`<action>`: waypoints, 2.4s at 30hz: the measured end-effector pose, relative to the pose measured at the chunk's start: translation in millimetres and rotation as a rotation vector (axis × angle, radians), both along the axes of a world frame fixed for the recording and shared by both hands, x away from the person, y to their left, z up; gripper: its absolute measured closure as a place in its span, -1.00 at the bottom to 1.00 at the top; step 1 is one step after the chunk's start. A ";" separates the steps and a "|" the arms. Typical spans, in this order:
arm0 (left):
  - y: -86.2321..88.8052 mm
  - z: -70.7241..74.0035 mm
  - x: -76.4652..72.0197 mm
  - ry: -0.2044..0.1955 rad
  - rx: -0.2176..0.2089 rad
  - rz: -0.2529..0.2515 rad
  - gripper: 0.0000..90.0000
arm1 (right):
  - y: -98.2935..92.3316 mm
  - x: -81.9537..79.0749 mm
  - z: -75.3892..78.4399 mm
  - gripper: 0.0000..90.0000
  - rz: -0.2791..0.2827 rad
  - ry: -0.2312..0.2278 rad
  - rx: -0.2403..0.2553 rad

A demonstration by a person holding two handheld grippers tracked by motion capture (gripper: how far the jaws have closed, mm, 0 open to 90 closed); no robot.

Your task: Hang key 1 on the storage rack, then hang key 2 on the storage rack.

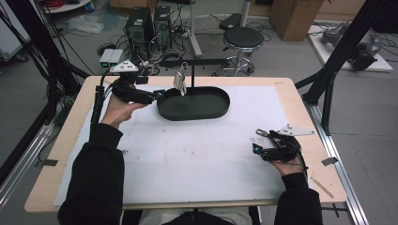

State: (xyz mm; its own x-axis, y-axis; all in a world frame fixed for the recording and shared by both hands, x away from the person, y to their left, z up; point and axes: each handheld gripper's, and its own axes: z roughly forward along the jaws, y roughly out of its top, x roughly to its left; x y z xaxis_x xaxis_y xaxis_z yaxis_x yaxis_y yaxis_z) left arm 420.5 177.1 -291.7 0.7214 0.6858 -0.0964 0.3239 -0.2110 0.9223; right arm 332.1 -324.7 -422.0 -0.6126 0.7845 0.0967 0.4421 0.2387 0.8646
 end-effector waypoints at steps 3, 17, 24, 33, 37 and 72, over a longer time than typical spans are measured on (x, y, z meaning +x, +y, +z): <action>3.1 -4.2 -6.7 0.003 0.008 -0.004 -0.86 | -0.1 0.0 0.1 -0.98 0.000 -0.001 0.000; 29.5 -40.4 -35.1 0.042 0.028 0.027 -0.86 | 0.3 0.0 -0.5 -0.98 0.000 0.000 -0.005; 41.0 -51.8 -53.3 0.054 0.049 0.024 -0.86 | 0.3 0.3 -0.9 -0.98 0.000 0.002 -0.005; 44.7 -65.4 -69.4 0.082 0.091 0.010 -0.86 | 0.6 0.1 -1.0 -0.98 -0.002 0.009 -0.002; 48.7 -72.7 -76.5 0.084 0.089 0.023 -0.86 | 0.1 0.3 -0.9 -0.98 -0.005 0.007 -0.004; 92.8 -135.0 -121.6 0.134 0.065 0.108 -0.86 | -22.2 21.8 10.9 -0.98 -0.039 0.048 -0.107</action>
